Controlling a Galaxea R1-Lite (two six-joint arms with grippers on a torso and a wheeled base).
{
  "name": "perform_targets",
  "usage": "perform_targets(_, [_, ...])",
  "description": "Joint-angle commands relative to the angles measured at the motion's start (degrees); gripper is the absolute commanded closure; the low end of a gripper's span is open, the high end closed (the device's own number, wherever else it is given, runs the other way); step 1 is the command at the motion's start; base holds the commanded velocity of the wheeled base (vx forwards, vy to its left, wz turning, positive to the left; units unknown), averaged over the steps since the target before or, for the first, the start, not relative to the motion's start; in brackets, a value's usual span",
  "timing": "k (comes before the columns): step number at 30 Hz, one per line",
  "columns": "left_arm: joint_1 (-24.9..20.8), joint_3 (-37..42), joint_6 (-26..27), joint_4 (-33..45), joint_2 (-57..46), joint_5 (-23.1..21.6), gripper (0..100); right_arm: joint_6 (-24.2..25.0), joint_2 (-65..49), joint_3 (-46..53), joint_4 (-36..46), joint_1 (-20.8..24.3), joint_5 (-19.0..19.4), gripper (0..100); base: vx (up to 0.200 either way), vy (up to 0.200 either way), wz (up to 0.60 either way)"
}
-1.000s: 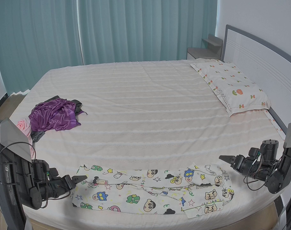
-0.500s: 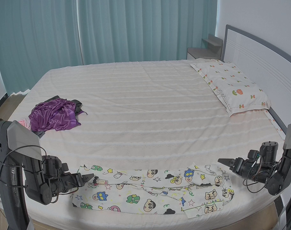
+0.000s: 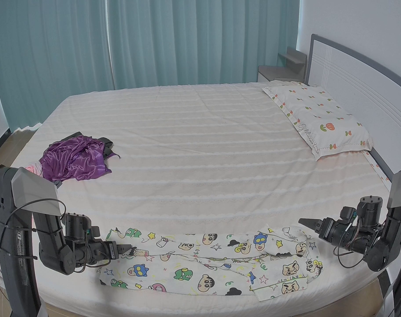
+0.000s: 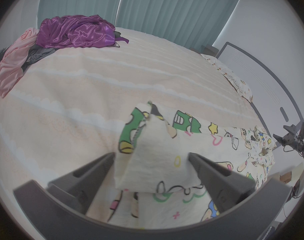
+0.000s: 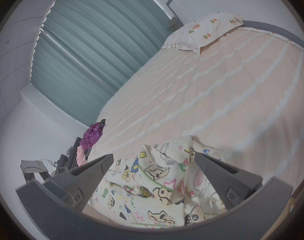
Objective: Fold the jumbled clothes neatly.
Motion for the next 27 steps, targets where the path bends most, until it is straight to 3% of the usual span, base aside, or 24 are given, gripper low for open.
perform_targets(1, [-0.4, -0.4, 0.1, 0.6, -0.2, -0.2, 100, -0.1, 4.2, 1.8, -3.3, 0.2, -0.1, 0, 0.000, 0.000, 0.00])
perform_targets(15, [1.0, 0.5, -0.3, 0.7, -4.6, -0.3, 100, 0.4, 3.2, 2.1, -3.3, 0.2, 0.2, 0, 0.000, 0.000, 0.00])
perform_targets(24, [7.0, 1.1, -0.2, 7.3, -13.7, -1.4, 100, 0.5, 3.2, 2.1, -3.3, 0.2, 0.2, 0, 0.000, 0.000, 0.00])
perform_targets(27, [10.9, 0.5, 0.0, 10.4, -17.2, -3.0, 100, 0.5, 3.2, 2.1, -3.3, 0.2, 0.2, 0, 0.000, 0.000, 0.00])
